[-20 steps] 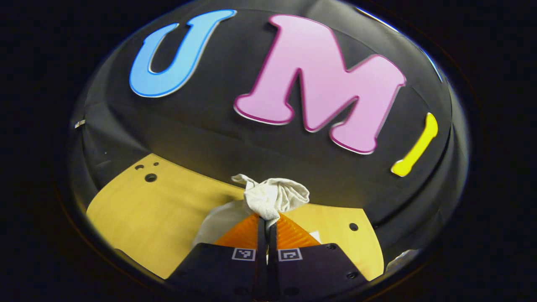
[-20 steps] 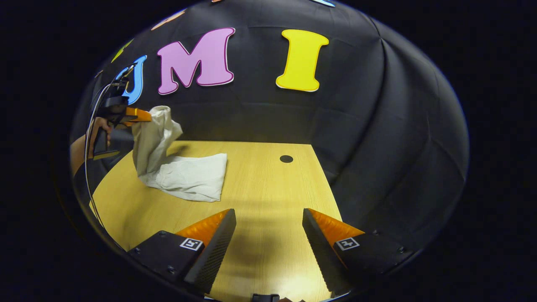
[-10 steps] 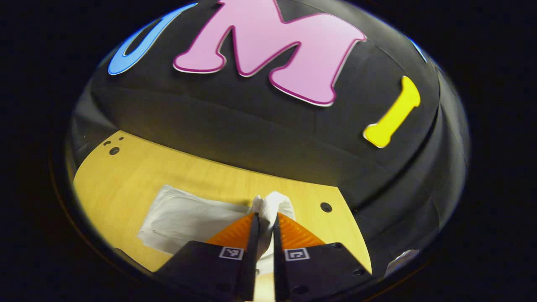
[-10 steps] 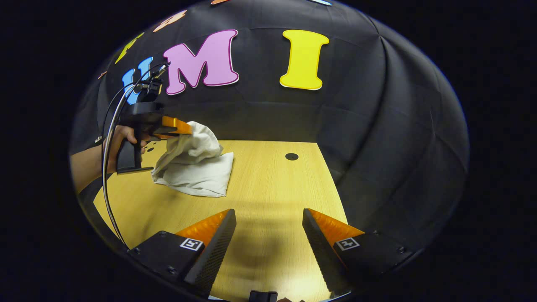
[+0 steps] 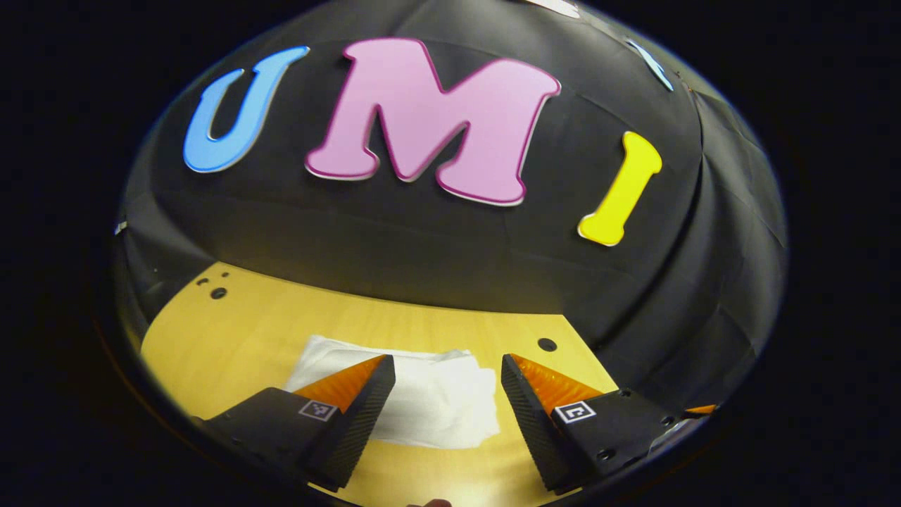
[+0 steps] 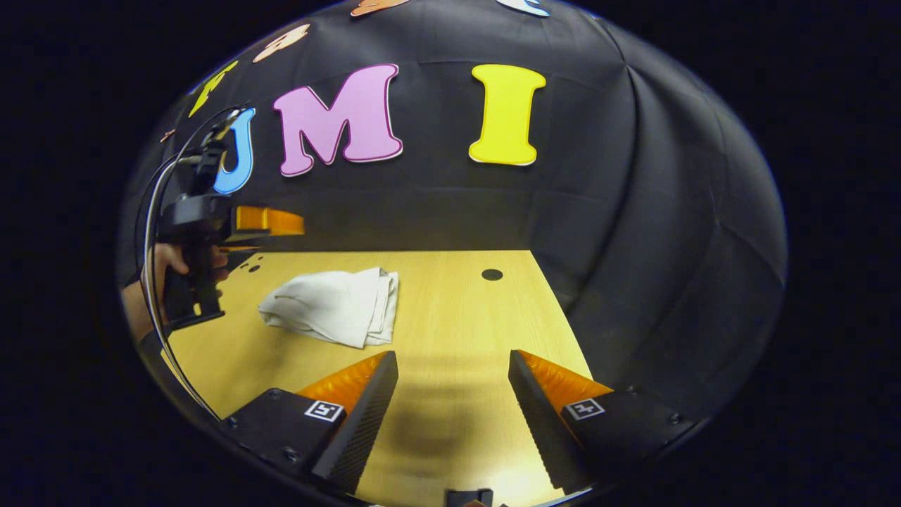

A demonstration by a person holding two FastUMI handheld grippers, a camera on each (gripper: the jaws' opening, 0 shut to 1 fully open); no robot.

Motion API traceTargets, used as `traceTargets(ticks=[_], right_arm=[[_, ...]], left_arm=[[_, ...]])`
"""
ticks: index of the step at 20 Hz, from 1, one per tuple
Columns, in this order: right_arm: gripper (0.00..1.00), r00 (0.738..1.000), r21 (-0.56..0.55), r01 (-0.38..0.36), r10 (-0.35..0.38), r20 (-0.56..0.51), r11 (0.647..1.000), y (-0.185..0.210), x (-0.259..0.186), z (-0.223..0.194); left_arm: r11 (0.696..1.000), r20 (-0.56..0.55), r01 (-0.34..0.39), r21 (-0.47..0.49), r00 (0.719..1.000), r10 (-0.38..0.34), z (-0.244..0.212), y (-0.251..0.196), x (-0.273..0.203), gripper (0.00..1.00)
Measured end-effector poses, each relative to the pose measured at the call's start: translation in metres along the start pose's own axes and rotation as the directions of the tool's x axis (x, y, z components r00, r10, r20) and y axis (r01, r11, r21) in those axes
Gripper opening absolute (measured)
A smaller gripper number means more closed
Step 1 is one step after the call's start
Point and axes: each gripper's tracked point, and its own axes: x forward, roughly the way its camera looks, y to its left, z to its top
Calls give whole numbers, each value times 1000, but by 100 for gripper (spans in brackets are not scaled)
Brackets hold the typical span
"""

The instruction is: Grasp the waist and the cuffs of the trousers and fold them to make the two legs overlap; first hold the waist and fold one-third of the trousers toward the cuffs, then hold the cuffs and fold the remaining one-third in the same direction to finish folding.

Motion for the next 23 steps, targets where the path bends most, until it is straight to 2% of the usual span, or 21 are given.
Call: traceTargets(ticks=[3,6,9,15,18,19,20,23], right_arm=[[98,1000,13,-7,7,-5,1000,30,-6,3],[98,999,5,31,-31,-18,999,57,-16,1],[98,1000,-1,-10,10,-14,1000,103,-38,3],[98,996,-9,-85,85,16,996,183,-82,-1],[98,992,-41,-128,128,4,991,219,-98,-9],[98,990,-57,-140,140,-1,988,228,-101,-13],[98,988,-67,-152,152,-9,986,236,-104,-16],[98,984,-77,-180,179,-21,981,257,-111,-23]], left_arm=[[996,65,-84,32,995,81,11,50,-68,96],[992,107,-129,-14,986,130,12,90,-139,96],[980,134,-198,11,972,195,6,138,-193,96],[954,211,-299,20,934,288,-8,192,-260,95],[945,217,-325,-38,920,325,-20,212,-288,95],[941,213,-333,-63,916,339,-24,218,-295,92],[936,207,-340,-86,913,351,-31,224,-302,95],[924,185,-361,-121,907,379,-45,239,-318,96]])
